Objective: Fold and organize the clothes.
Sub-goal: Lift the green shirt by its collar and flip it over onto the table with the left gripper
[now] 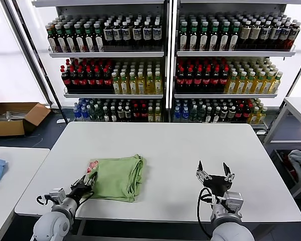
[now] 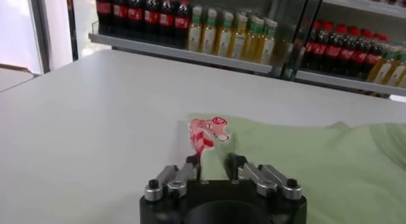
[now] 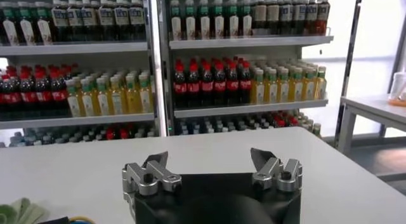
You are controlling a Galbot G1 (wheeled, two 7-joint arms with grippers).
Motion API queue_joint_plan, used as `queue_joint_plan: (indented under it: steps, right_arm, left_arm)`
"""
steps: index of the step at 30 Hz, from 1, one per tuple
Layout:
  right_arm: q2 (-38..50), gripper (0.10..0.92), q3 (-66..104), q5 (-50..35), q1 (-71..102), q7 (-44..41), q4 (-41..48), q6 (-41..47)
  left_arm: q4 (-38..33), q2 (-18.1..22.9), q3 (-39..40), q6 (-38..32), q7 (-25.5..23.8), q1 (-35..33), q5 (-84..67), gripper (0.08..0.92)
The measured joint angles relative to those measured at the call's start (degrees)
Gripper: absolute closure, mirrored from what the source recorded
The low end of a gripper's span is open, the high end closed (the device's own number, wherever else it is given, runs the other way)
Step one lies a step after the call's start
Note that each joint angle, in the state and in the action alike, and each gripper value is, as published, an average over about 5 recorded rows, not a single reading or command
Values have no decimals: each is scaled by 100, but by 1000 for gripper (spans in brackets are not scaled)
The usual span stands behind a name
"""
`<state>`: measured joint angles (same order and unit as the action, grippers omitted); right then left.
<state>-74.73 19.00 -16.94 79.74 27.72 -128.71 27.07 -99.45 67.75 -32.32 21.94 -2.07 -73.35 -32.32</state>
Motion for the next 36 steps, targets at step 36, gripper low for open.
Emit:
queue_joint_plan:
  steps: [36]
  right_arm:
    - [34, 203, 42, -6, -16, 34, 12, 0]
  left_arm:
    - [-236, -1557, -1422, -244, -142, 82, 143, 868]
